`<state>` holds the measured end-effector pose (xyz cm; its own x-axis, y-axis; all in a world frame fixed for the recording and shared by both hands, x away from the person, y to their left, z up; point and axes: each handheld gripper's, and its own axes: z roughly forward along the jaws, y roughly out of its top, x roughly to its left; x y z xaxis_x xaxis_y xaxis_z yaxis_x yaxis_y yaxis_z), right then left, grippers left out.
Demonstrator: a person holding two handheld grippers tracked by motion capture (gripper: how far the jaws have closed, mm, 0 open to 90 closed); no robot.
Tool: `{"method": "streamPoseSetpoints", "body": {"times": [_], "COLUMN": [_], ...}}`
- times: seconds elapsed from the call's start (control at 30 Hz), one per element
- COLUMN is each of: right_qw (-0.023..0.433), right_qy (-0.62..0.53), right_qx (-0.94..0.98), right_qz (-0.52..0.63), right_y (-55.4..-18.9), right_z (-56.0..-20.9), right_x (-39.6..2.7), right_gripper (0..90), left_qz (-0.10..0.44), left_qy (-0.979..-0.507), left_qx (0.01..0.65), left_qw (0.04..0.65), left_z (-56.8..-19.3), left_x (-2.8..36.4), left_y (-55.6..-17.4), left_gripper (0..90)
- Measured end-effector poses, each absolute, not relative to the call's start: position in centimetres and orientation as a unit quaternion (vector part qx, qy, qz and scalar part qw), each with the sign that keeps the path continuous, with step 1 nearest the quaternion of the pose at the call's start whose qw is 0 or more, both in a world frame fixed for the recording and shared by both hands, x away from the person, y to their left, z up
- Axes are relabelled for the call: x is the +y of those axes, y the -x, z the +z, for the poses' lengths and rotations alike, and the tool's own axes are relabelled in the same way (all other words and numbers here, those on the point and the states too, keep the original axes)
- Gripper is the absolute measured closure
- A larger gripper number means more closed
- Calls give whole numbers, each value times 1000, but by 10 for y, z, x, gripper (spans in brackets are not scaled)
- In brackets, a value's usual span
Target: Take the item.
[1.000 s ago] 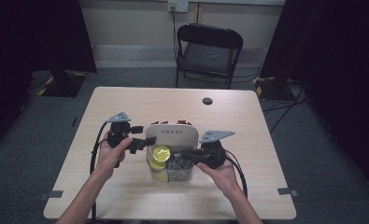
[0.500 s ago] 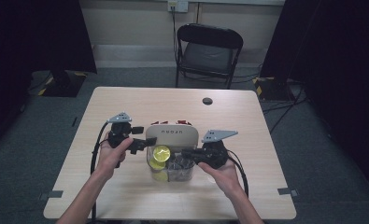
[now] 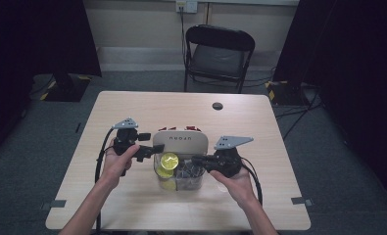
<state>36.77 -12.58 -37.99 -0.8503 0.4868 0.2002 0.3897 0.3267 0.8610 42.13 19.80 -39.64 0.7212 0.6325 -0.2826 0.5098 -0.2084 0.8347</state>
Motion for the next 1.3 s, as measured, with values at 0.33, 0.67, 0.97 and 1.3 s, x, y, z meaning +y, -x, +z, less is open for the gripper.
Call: {"method": "streamPoseSetpoints", "body": {"times": [0.33,0.67,0.97,1.3], "right_qw": [52,58,61,68], "right_qy": [-270,-271,-280,-292], "right_qx": [806,801,792,786], "right_qz": [524,530,538,541], "right_y": [-363,-360,-356,-351], "right_z": [-373,-367,-363,-362], "right_x": [-134,-142,-154,-170], "right_gripper": [847,847,847,847], "left_qz": [60,60,60,61], "left_qy": [-775,-777,-776,-776], "left_qx": [369,370,370,371], "left_qw": [509,506,507,506], "left_z": [-396,-396,-397,-397], "left_x": [198,198,198,198], "left_y": [-421,-422,-421,-421], "left_gripper": [146,143,145,143]}}
